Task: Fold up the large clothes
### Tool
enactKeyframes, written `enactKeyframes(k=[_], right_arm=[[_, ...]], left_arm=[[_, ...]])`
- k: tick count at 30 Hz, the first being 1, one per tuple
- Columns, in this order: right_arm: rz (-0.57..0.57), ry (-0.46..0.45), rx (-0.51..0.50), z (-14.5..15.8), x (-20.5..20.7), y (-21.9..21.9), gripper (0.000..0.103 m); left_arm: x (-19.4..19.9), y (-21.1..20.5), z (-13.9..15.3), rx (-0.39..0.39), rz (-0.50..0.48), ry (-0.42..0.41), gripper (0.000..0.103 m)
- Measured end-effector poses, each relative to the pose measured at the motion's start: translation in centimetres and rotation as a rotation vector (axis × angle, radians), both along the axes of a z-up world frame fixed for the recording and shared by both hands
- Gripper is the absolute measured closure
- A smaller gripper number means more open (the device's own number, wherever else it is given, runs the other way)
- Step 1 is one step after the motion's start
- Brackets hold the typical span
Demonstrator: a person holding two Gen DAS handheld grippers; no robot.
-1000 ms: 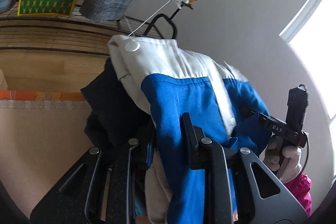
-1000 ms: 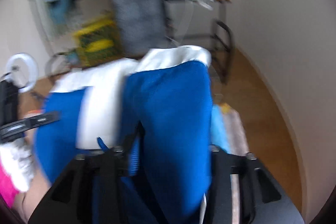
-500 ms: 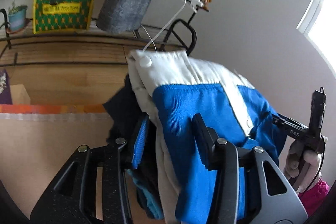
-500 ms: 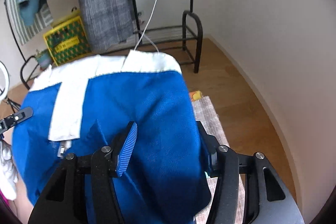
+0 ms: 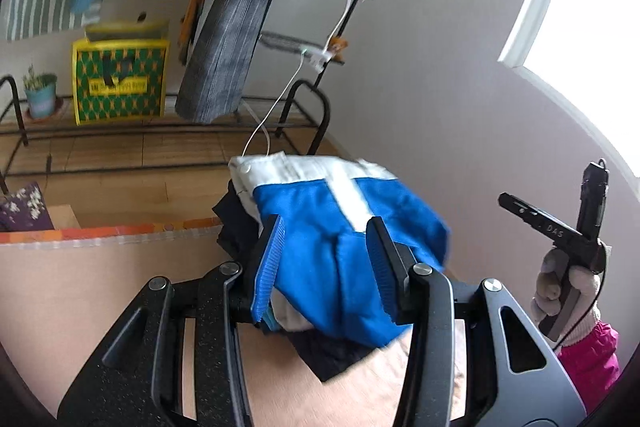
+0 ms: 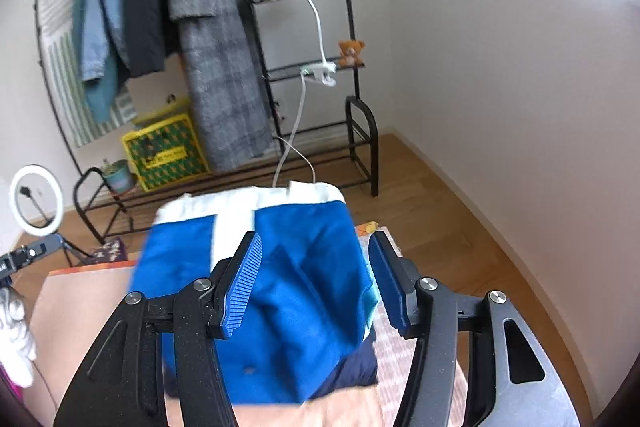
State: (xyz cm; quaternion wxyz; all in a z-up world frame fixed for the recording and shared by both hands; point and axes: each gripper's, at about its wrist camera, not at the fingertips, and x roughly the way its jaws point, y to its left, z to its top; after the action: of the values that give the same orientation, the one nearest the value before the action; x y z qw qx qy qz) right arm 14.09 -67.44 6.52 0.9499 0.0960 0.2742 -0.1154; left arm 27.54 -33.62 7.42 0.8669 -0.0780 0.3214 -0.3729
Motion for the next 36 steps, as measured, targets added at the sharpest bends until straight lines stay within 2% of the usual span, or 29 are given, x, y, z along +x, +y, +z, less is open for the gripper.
enactKeyframes(k=[8, 15, 21, 27, 30, 33, 35, 36], right_arm=[[0.033, -0.063, -0.060, 6.4, -8.5, 5.7, 0.048], [0.030, -0.131, -0.110, 11.7, -16.2, 9.1, 0.048], [0.027, -0.198, -0.109, 14.6, -22.4, 11.1, 0.043], [0.017, -0.204, -0.129, 15.4, -26.5, 13.5, 0.043], [0.000, -0.205, -0.142, 15.0, -27.9, 15.1, 0.038], [-0.031, -0.181, -0.157, 14.0, -28.7, 16.9, 0.037], [-0.060, -0.173, -0.181, 13.2, -29.3, 18.4, 0.034], [-0.071, -0.174, -0.189, 13.0, -29.8, 18.9, 0.029]], left_arm=[[-10.6, 6.7, 8.9, -0.023, -0.034, -0.116, 0.057], [-20.2, 12.5, 15.6, -0.050, -0.058, -0.213, 0.057], [-26.7, 16.1, 19.0, -0.065, -0.072, -0.263, 0.057], [-31.7, 18.3, 19.5, -0.042, -0.081, -0.269, 0.057], [-33.5, 18.9, 18.3, -0.023, -0.087, -0.270, 0.057], [-34.5, 18.9, 16.6, -0.009, -0.103, -0.260, 0.057], [-35.0, 18.9, 15.3, -0.005, -0.106, -0.252, 0.049], [-35.1, 18.9, 14.5, -0.006, -0.107, -0.246, 0.045]])
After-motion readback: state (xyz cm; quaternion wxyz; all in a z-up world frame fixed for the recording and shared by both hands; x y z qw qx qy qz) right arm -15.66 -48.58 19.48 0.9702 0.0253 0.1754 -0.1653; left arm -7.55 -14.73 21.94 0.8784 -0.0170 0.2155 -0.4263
